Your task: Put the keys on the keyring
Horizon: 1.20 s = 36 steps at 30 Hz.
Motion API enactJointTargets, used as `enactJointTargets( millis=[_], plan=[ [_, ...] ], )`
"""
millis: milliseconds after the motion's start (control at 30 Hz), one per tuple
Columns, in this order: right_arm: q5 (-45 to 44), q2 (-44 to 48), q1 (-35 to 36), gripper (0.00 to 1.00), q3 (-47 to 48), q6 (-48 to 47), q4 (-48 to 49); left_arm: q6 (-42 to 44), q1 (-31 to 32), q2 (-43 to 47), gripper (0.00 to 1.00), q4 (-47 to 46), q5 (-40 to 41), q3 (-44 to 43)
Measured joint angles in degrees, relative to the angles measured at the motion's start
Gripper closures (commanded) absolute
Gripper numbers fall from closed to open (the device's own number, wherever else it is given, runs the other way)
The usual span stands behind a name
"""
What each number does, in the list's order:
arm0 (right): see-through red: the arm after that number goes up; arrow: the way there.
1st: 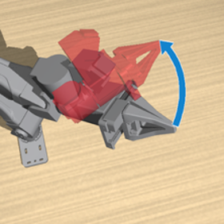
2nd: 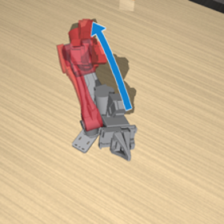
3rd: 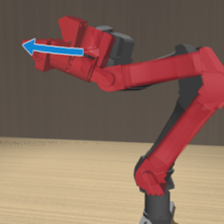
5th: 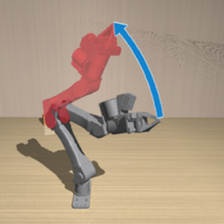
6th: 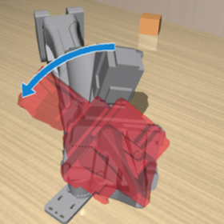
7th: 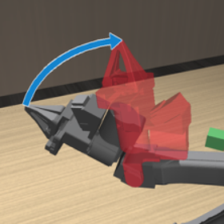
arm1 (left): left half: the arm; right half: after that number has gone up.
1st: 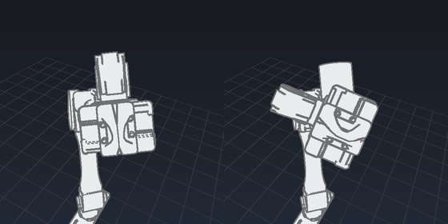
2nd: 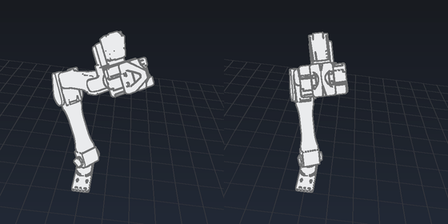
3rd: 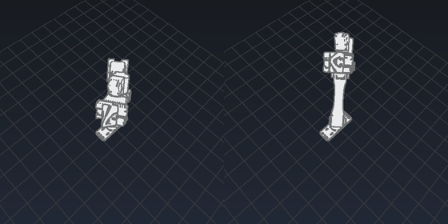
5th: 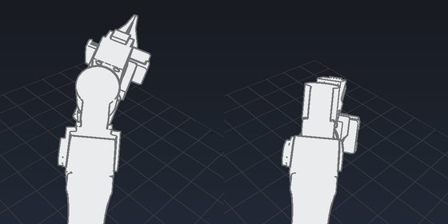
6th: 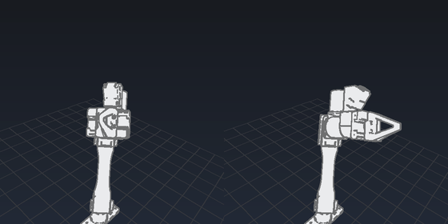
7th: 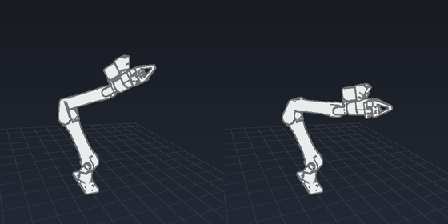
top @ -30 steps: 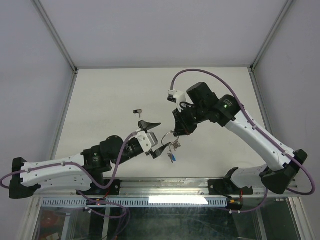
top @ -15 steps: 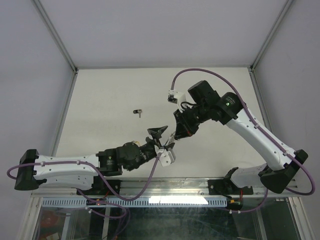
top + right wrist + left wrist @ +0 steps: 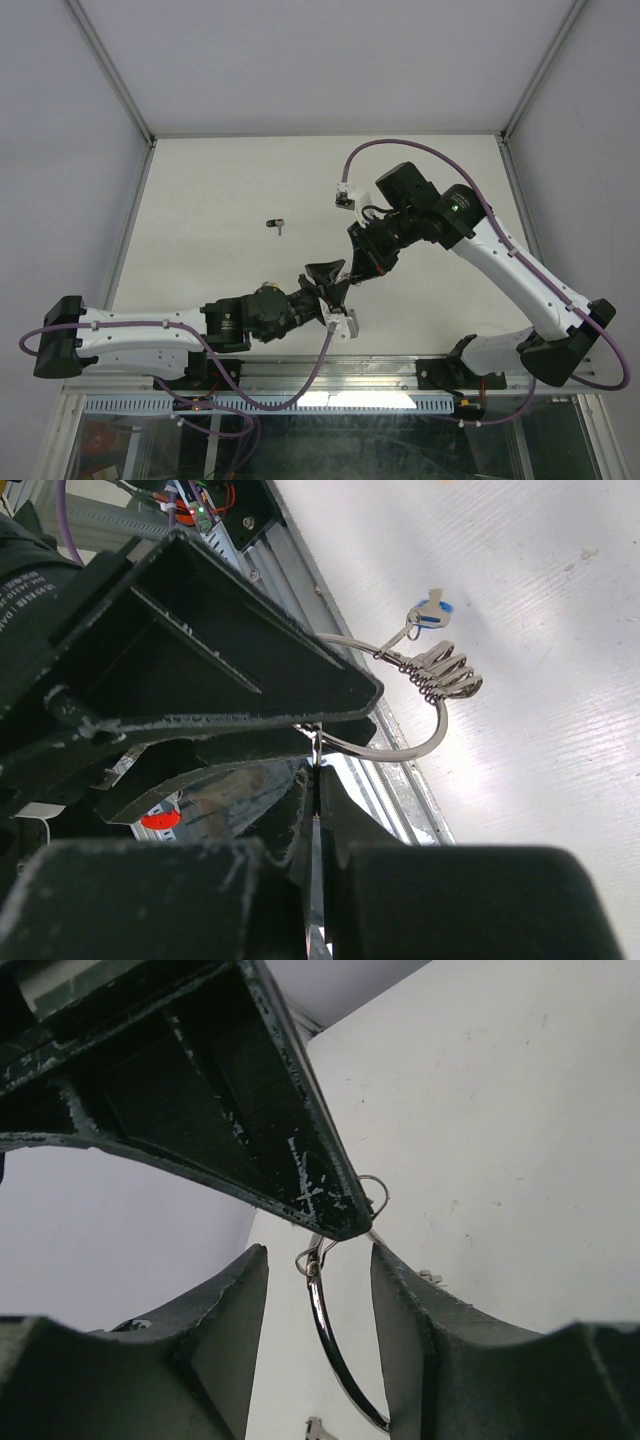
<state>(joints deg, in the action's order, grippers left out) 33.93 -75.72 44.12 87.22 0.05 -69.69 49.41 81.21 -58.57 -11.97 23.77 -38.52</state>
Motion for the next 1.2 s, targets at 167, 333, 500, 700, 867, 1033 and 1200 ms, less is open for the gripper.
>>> enactJointTargets(
  millis=[167,333,500,700,867,1033,1200],
  plan=[
    [0.0,0.0,0.0,1.0,0.0,0.0,0.0,2.2,0.9,-0.6,0.72,0.2,-0.6,0.0],
    [0.0,-0.2,0.0,1.0,0.0,0.0,-1.2,4.0,1.4,-1.1,0.81,0.2,-0.9,-0.1],
    [0.0,-0.5,0.0,1.0,0.0,0.0,-1.7,4.7,1.4,-1.2,0.96,0.3,-0.7,-0.2],
    [0.0,-0.5,0.0,1.0,0.0,0.0,-1.6,5.1,1.4,-1.2,1.0,0.6,-0.7,-0.2],
    [-0.6,0.0,0.0,0.96,0.0,0.3,-1.1,3.7,1.7,-1.2,1.0,0.4,0.1,-0.2],
    [-3.1,3.1,0.1,0.75,-0.8,1.9,2.8,0.7,1.7,-0.5,1.0,0.0,1.1,-0.2],
    [-7.5,8.8,0.0,0.65,-1.8,3.5,9.2,-2.0,2.1,0.4,1.0,-0.1,3.0,-0.2]
  ],
)
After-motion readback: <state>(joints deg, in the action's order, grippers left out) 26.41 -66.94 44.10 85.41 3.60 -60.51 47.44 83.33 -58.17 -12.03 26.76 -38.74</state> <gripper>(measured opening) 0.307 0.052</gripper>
